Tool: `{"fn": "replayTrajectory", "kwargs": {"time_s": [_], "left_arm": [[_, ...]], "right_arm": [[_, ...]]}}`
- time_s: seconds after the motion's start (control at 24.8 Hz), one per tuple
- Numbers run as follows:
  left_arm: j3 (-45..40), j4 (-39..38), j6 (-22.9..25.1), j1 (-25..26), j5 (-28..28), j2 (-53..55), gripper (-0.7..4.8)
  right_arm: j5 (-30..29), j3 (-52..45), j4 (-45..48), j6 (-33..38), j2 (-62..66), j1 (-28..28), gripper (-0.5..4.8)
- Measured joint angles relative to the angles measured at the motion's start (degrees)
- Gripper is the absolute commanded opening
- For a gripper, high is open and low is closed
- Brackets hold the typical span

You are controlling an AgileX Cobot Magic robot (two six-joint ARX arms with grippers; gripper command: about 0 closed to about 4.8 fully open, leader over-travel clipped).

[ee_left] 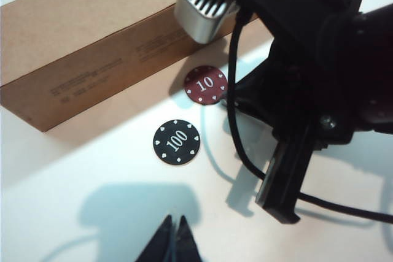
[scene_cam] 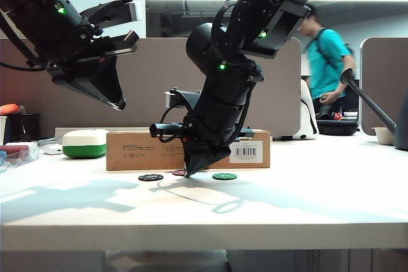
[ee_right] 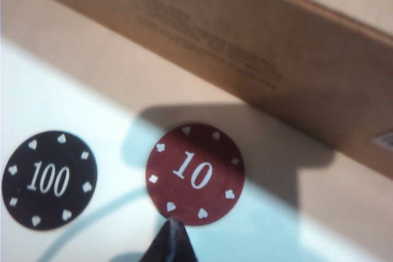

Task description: Push the chip with the lowest value in the row forward next to the rectangular box.

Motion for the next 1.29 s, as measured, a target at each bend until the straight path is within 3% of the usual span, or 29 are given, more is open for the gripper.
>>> {"fn": "replayTrajectory", "kwargs": {"time_s": [0.85, 1.29], "left_arm": [[0.0, 0.0, 0.0, 0.0, 0.0, 0.0, -0.05], [0.0, 0.0, 0.0, 0.0, 0.0, 0.0, -0.05]], "right_arm": [[1.0, -0.4, 7.1, 0.0, 1.5, -0.1, -0.05], [1.5, -1.1, -0.6, 0.0, -4.2, -0.2, -0.05]]}}
